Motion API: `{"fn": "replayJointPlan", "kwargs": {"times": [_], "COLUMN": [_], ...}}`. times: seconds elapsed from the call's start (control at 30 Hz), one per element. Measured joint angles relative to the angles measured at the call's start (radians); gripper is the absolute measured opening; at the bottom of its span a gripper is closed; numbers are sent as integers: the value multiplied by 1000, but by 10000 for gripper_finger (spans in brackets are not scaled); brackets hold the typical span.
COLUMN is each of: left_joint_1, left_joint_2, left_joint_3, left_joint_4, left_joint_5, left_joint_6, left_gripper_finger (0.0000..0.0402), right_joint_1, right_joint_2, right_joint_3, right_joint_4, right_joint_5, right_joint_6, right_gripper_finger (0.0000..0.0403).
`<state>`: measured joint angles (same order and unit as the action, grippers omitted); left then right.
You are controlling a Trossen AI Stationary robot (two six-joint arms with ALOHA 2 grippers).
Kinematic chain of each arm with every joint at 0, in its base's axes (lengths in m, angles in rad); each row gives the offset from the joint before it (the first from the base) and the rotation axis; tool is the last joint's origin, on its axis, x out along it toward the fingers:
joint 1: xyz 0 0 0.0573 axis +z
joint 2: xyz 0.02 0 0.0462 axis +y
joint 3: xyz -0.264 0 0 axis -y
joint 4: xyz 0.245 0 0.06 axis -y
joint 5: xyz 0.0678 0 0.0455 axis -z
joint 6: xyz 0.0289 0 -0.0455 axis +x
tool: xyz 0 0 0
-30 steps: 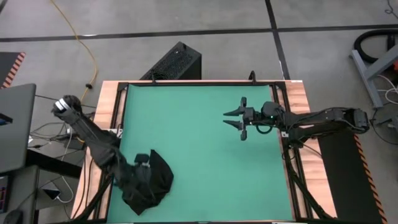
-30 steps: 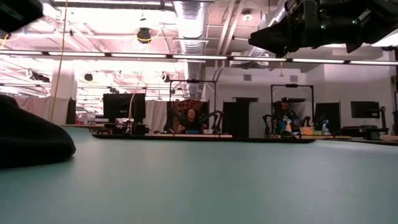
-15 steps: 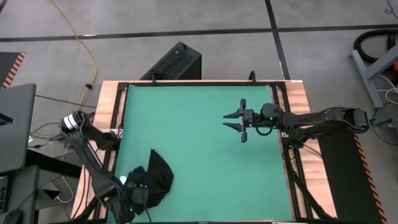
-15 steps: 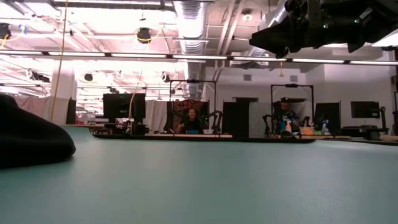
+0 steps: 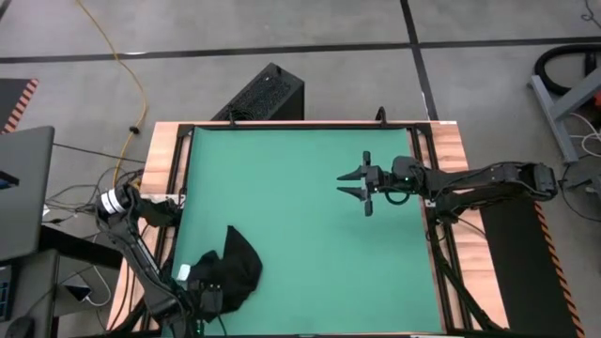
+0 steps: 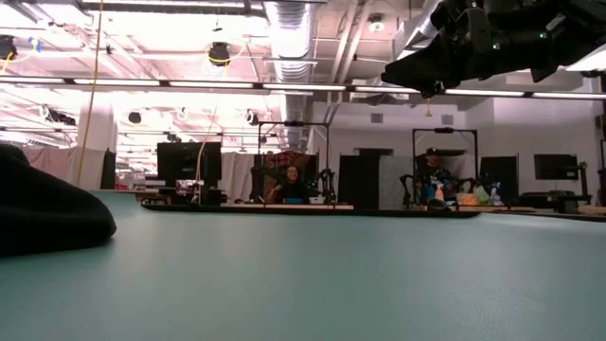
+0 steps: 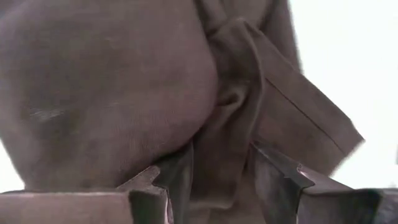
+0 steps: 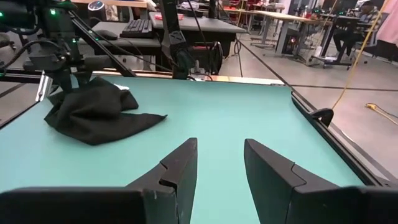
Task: Roll towel into tight, uniform cylinder
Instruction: Fold the black towel
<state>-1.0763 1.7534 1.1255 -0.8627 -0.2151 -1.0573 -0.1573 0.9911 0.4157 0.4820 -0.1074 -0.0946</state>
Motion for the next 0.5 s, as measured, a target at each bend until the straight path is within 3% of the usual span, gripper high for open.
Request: {"fn": "replayJointPlan", "kwargs": {"times": [0.13,0.33,0.5], "left_joint_1": [0,15,70], "left_joint_2": [0,-2,-18], "left_joint_3": [0,0,35], "left_joint_4": [-72,-116,-150], "left_joint_5": [-18,-11,-112], "left_joint_6": [-2,-3,5], "left_gripper_finger": [114,12,1], "right_joint_1": [0,0,7], "right_joint_2": [0,0,0], "right_joint_3": [0,0,0], "right_joint_4": [-3,-5,0], "right_joint_5": [0,0,0], "right_joint_6": [0,0,68], "right_gripper_finger": [156,156,155]}}
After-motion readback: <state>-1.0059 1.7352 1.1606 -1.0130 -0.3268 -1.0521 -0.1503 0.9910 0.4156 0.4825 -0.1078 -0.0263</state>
